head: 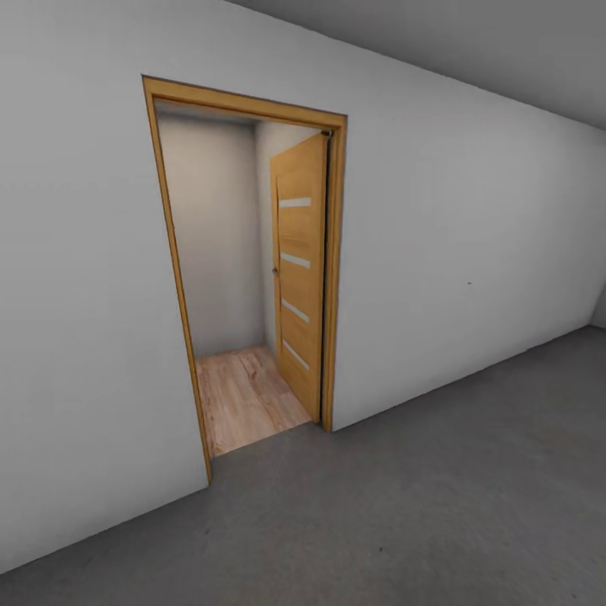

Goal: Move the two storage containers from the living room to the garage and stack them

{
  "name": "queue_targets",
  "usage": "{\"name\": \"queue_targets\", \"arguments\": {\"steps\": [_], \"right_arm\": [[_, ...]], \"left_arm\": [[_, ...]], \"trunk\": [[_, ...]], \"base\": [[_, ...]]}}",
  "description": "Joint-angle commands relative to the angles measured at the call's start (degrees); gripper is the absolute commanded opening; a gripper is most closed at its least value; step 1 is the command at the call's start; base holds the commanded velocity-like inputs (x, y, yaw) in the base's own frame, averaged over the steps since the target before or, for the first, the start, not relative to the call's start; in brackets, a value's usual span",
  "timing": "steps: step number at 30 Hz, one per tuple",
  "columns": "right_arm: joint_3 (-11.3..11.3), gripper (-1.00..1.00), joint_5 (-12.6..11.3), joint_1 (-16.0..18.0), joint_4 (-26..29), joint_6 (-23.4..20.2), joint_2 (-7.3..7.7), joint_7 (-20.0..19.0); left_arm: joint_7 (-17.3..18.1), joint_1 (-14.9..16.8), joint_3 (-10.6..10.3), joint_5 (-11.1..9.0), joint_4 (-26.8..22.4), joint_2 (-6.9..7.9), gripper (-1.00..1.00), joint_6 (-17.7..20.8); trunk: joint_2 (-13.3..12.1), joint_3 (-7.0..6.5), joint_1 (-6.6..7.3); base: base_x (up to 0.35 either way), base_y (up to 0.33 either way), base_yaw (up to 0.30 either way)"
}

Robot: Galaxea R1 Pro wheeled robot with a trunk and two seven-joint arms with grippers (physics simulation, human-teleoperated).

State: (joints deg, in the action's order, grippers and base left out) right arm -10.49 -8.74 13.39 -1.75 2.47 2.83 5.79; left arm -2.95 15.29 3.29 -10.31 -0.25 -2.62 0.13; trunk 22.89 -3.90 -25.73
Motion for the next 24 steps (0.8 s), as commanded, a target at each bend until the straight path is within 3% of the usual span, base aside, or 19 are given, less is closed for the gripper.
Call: {"name": "queue_targets", "arguments": {"steps": [1, 24], "right_arm": [[-0.49, 1.00, -0.57, 0.06, -0.18, 0.26, -0.02, 0.05], [-0.49, 1.00, -0.57, 0.06, -0.18, 0.81, 0.03, 0.18]], "left_arm": [[-0.13, 0.00, 0.30, -0.21, -0.02, -0.02, 1.00, 0.02], [-0.13, 0.00, 0.14, -0.35, 0.11, 0.03, 1.00, -0.03]], "trunk": [[0.03, 0.02, -0.05], [0.03, 0.02, -0.05]], "base": [[0.323, 0.000, 0.000], [0.306, 0.000, 0.000]]}}
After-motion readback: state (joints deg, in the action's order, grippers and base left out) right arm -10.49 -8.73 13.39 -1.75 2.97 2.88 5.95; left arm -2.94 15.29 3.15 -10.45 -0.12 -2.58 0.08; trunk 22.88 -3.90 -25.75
